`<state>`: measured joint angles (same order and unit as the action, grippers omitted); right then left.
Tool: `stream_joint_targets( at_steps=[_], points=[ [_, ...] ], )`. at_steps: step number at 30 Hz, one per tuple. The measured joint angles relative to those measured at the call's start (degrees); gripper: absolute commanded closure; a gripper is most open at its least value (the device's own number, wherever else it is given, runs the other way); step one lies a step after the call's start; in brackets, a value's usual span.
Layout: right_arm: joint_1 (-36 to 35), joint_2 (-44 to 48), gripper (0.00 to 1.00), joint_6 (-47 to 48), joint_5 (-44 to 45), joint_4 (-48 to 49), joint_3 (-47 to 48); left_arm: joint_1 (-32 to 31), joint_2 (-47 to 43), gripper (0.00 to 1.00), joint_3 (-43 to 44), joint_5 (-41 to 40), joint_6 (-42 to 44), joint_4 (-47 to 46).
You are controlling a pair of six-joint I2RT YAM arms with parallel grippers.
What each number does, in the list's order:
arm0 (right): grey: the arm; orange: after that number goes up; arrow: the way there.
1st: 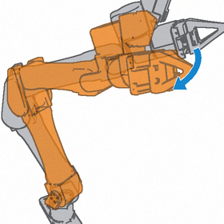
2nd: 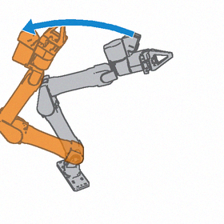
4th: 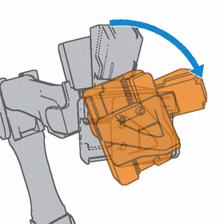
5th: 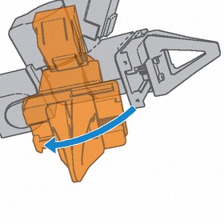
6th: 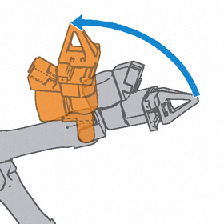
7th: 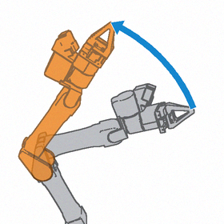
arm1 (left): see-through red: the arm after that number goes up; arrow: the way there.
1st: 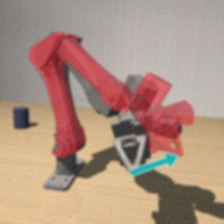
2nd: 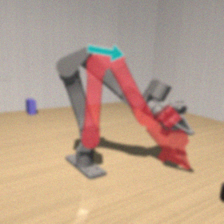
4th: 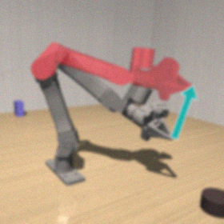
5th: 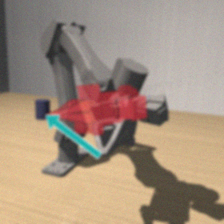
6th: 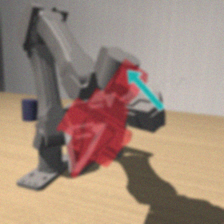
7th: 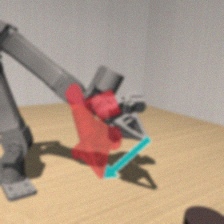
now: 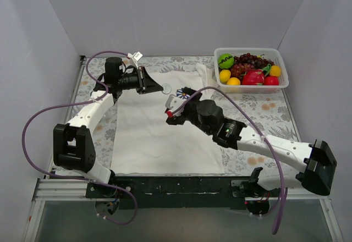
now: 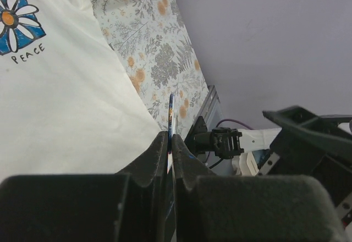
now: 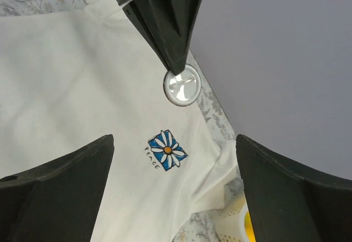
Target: Pin the brooch onto the clothing
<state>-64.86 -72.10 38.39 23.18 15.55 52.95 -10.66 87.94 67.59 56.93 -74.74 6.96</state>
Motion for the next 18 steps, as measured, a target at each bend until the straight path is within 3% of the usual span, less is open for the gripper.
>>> stream_joint_targets(
  at_steps=[10,18],
  points=[
    [19.2,2.3,0.03,-11.7,-31.8,-16.3,6.8,0.0,-0.1,1.00,0.1,0.1,6.9,7.3],
    [25.9,-0.9,0.15,-15.6,-52.8,-21.9,14.0,0.0,-3.0,1.00,0.1,1.2,13.6,13.3]
  ],
)
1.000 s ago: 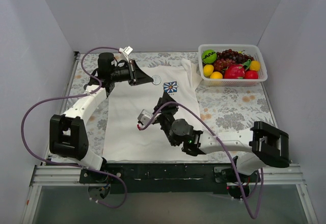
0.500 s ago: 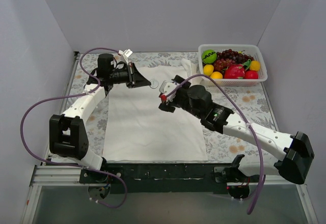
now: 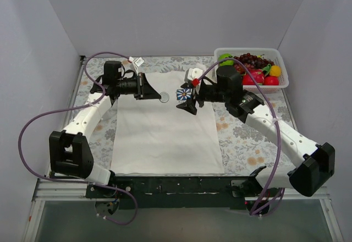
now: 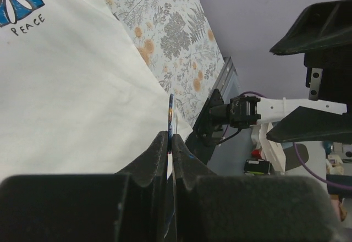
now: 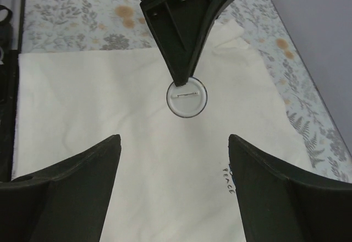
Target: Pin the brooch onto the clothing
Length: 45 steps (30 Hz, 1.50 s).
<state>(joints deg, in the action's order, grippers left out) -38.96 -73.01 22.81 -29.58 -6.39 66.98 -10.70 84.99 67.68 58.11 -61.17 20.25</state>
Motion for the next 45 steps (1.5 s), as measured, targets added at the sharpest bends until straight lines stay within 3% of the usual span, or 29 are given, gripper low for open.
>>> stream_joint_targets(
  at_steps=[7,14,21,35,39,45],
  points=[
    [1.2,-8.1,0.23,-1.7,-13.8,-4.2,6.7,-2.8,-4.8,1.00,-0.2,2.8,7.1,3.9],
    [1.5,-12.3,0.36,-2.0,-20.8,-7.5,9.7,-9.7,-10.0,1.00,-1.3,2.9,12.5,5.3],
    [1.9,-12.4,0.57,-1.8,-24.5,-9.4,12.1,-10.7,-10.3,1.00,-1.3,-1.2,15.6,7.7],
    [1.9,-18.3,0.63,-0.2,-26.9,-15.7,15.6,-12.4,-10.3,1.00,-1.2,-4.7,16.7,9.4],
    [1.9,-18.9,0.83,0.5,-27.7,-17.5,16.6,-12.5,-10.3,1.00,-1.2,-5.5,17.1,9.5],
    [1.9,-19.3,0.93,3.0,-27.8,-20.2,17.6,-12.7,-10.3,1.00,-1.1,-6.6,17.8,10.0]
  ],
)
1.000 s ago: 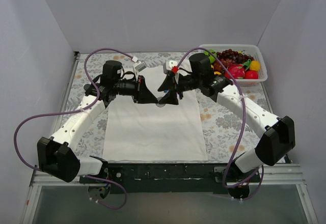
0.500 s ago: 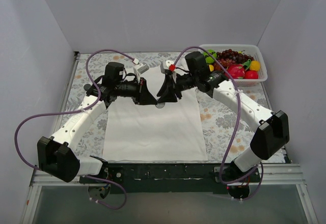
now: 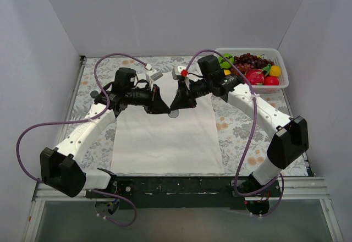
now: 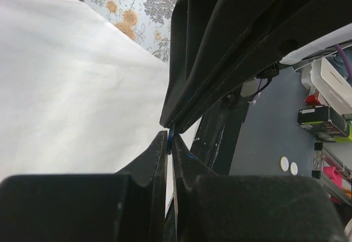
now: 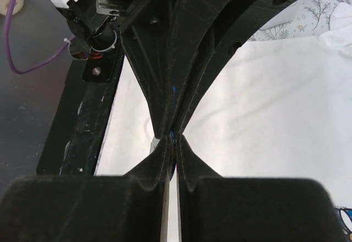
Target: Pin the brooch onto the clothing
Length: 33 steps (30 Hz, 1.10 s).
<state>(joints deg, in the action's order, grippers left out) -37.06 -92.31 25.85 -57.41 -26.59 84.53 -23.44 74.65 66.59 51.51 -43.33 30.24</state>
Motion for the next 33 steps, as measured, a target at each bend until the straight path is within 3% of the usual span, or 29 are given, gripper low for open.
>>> stream_joint_targets(
  at_steps=[4,12,16,19,24,30,33],
  points=[
    [0.2,0.0,0.99,1.4,-0.4,-0.9,0.1,-0.3,-0.2,1.00,0.1,-0.8,0.4,0.0],
    [0.3,0.0,0.99,4.0,-0.9,-1.7,0.5,-0.7,-0.5,1.00,0.5,-2.1,0.7,0.1],
    [0.4,0.0,0.99,4.5,-1.1,-0.9,0.5,-0.9,-1.3,0.86,0.5,-4.2,0.4,-0.1],
    [0.7,0.4,0.99,4.2,-1.0,0.2,-0.1,-0.8,-2.2,0.62,0.6,-6.7,0.2,-1.1],
    [1.2,3.1,0.99,1.4,-0.3,3.1,-4.2,-0.5,-3.3,0.39,1.4,-12.4,-1.2,-4.1],
    [2.0,9.6,0.99,-5.4,3.0,13.4,-10.6,-0.3,-5.3,0.19,1.5,-18.8,-3.6,-8.5],
    [2.6,13.9,0.99,-10.8,6.2,21.7,-15.7,-0.3,-6.7,0.17,1.4,-20.5,-5.6,-12.3]
  ],
)
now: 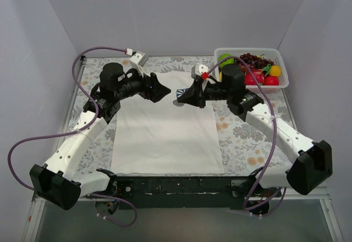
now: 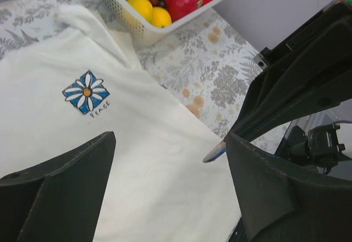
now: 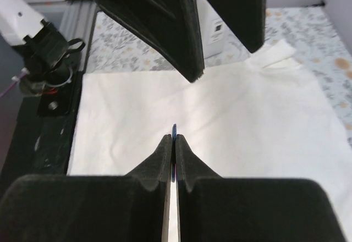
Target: Pin the brooch onto the clothing
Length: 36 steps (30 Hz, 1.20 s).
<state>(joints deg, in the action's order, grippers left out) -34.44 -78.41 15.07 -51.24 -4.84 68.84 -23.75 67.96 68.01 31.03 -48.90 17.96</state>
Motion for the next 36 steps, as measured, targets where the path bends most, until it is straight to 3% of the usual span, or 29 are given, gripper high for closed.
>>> stream_joint_targets(
  at_steps=[9,16,24,32,36],
  points=[
    [2.8,12.8,0.99,-20.5,11.5,32.4,-14.8,0.0,-1.0,0.16,-0.7,4.3,-4.9,-10.0],
    [3.0,16.6,0.99,-32.5,16.0,51.2,-22.2,0.0,-1.0,0.26,-6.3,15.3,-11.9,-24.4],
    [3.0,16.3,0.99,-37.9,15.9,58.5,-22.5,0.0,3.4,0.36,-6.1,26.4,-17.6,-33.6],
    [3.0,14.5,0.99,-40.5,14.8,60.8,-22.5,0.0,4.9,0.43,-6.0,28.1,-21.6,-38.6],
    [3.0,13.4,0.99,-41.7,13.9,62.1,-22.5,0.0,5.5,0.56,-6.0,28.3,-24.7,-43.8]
  ],
)
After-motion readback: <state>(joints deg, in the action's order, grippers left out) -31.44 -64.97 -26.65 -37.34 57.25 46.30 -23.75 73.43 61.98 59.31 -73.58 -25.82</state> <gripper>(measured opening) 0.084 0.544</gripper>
